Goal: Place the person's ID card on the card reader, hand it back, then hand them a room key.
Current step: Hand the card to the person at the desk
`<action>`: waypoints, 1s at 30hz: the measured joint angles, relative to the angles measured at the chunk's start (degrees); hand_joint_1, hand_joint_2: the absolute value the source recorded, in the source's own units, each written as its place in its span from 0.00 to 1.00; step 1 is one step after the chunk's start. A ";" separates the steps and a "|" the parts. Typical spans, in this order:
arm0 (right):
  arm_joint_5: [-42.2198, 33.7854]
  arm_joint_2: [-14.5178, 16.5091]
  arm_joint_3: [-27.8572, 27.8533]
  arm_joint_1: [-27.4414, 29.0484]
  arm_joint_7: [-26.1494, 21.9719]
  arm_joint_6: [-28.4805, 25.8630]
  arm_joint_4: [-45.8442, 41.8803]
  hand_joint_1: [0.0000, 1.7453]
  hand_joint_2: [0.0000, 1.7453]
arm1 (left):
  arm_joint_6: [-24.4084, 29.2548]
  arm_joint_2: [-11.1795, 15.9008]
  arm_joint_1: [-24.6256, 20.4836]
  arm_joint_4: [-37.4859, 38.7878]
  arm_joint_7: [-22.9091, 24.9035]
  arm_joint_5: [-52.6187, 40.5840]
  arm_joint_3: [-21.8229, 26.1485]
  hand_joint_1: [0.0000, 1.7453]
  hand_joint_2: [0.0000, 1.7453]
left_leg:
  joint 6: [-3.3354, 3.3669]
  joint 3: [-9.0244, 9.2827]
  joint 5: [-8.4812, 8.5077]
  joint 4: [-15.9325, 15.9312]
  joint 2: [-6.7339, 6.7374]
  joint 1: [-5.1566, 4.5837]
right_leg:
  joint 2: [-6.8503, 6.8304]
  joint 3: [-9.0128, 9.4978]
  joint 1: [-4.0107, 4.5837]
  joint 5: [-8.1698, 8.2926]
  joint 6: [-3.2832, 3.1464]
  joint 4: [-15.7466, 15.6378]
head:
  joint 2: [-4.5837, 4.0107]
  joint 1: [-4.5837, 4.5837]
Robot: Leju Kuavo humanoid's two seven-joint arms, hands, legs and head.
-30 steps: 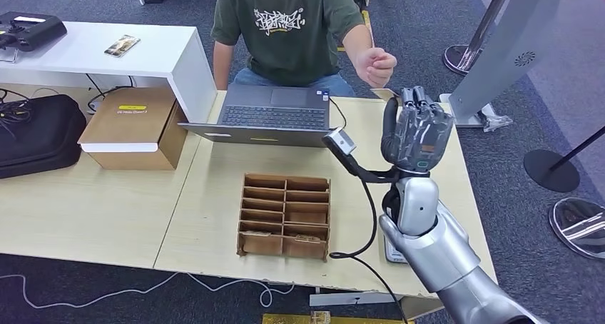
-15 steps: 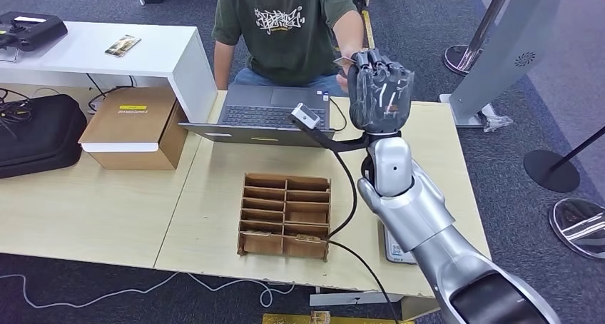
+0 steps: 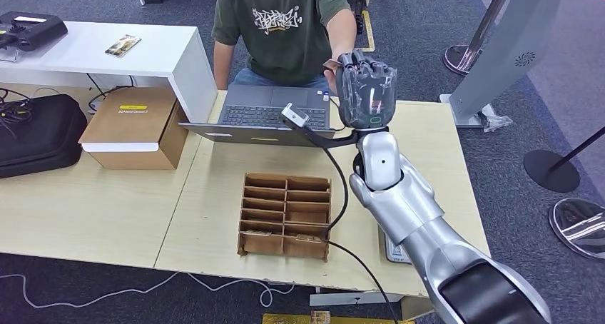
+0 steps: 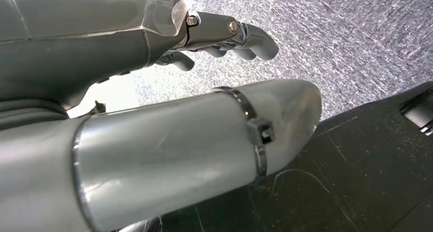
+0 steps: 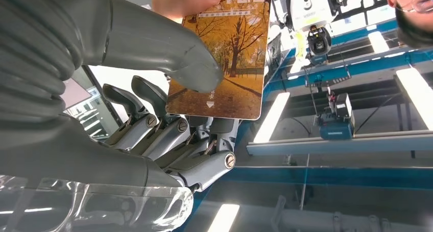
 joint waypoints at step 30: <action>0.00 1.40 -4.76 0.21 -3.04 0.00 2.34 0.00 1.00 | 0.11 0.02 0.08 0.00 0.57 0.98 0.00 0.00 0.00 | 0.00 0.01 -0.01 0.00 0.00 0.00 | 0.01 -0.01 0.00 0.00 0.00 -0.02 | 0.00 -0.01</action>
